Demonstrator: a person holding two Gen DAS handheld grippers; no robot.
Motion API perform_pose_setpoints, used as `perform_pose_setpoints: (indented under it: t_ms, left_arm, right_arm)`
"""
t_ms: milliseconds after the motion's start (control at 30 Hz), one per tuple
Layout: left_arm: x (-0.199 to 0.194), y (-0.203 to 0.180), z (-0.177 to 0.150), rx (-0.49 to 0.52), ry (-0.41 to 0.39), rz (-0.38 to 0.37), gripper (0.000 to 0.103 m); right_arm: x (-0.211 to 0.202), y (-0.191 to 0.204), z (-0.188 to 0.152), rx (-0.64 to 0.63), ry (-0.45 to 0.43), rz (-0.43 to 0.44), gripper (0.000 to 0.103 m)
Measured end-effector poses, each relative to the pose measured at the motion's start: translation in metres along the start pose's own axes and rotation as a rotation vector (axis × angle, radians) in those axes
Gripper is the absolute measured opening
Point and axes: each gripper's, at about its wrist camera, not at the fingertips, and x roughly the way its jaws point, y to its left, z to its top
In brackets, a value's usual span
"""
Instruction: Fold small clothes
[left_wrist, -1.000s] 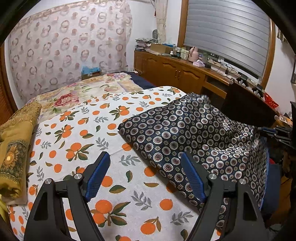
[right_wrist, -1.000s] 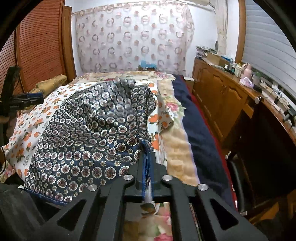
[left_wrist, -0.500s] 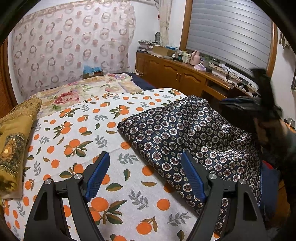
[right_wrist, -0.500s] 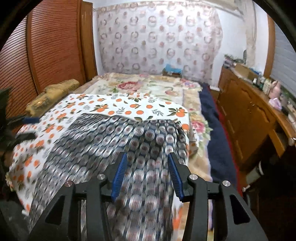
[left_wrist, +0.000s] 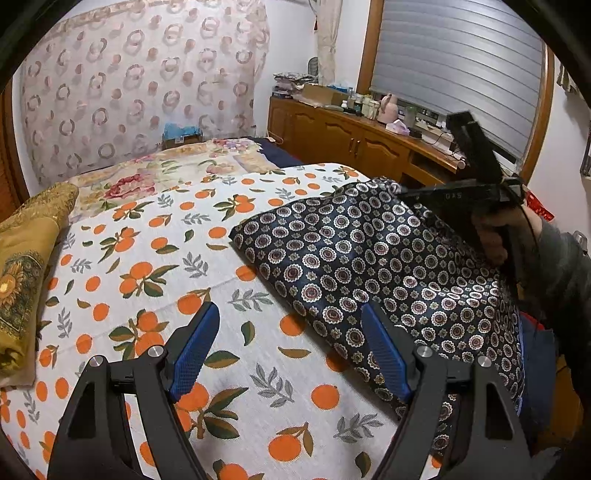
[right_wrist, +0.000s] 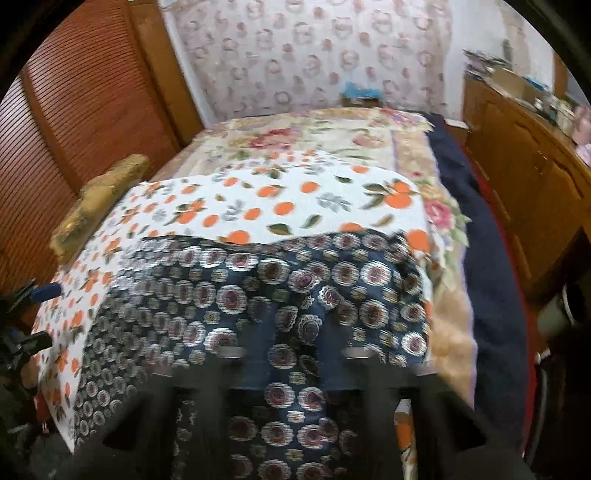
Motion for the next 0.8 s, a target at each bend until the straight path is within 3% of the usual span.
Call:
perform_pose_setpoints:
  t_ms: [133, 233, 300, 367, 467, 633, 800]
  left_arm:
    - [0.001, -0.001, -0.003, -0.003, 0.005, -0.002, 0.080]
    - [0.002, -0.002, -0.004, -0.006, 0.006, -0.006, 0.080]
    - [0.003, -0.005, -0.005, -0.005, 0.009, -0.009, 0.080]
    - [0.003, -0.008, -0.007, 0.001, 0.012, -0.011, 0.080]
    - [0.003, -0.012, -0.009, 0.010, 0.018, -0.016, 0.080]
    - [0.005, -0.018, -0.011, 0.015, 0.026, -0.025, 0.080]
    - [0.006, -0.026, -0.013, 0.024, 0.032, -0.030, 0.080]
  right_arm:
    - [-0.028, 0.004, 0.009, -0.048, -0.097, -0.091, 0.001]
    - [-0.038, 0.000, 0.022, -0.044, -0.142, -0.305, 0.001]
    - [-0.030, -0.002, 0.026, -0.047, -0.116, -0.381, 0.002]
    - [-0.022, -0.003, 0.024, -0.051, -0.063, -0.375, 0.013]
    - [-0.023, 0.002, 0.012, -0.073, -0.045, -0.336, 0.049]
    - [-0.050, 0.011, -0.034, -0.092, -0.060, -0.286, 0.056]
    - [-0.102, 0.008, -0.074, -0.074, -0.085, -0.274, 0.062]
